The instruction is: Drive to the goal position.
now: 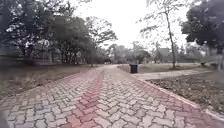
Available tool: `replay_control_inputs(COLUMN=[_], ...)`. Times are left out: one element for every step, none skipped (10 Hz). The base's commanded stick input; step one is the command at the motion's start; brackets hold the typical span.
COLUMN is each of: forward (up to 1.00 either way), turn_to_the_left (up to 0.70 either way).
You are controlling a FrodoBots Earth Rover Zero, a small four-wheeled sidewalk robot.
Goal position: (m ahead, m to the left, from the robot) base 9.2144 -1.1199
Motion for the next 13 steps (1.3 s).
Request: replay_control_inputs(forward=[0.7,0.7,0.7,0.7,0.65,0.66,0.66,0.66,0.7,0.7,0.7,0.7,0.7], turn_to_the_left=[0.0,0.0,0.0,0.0,0.0,0.0,0.0,0.0,0.0,0.0,0.0,0.0,0.0])
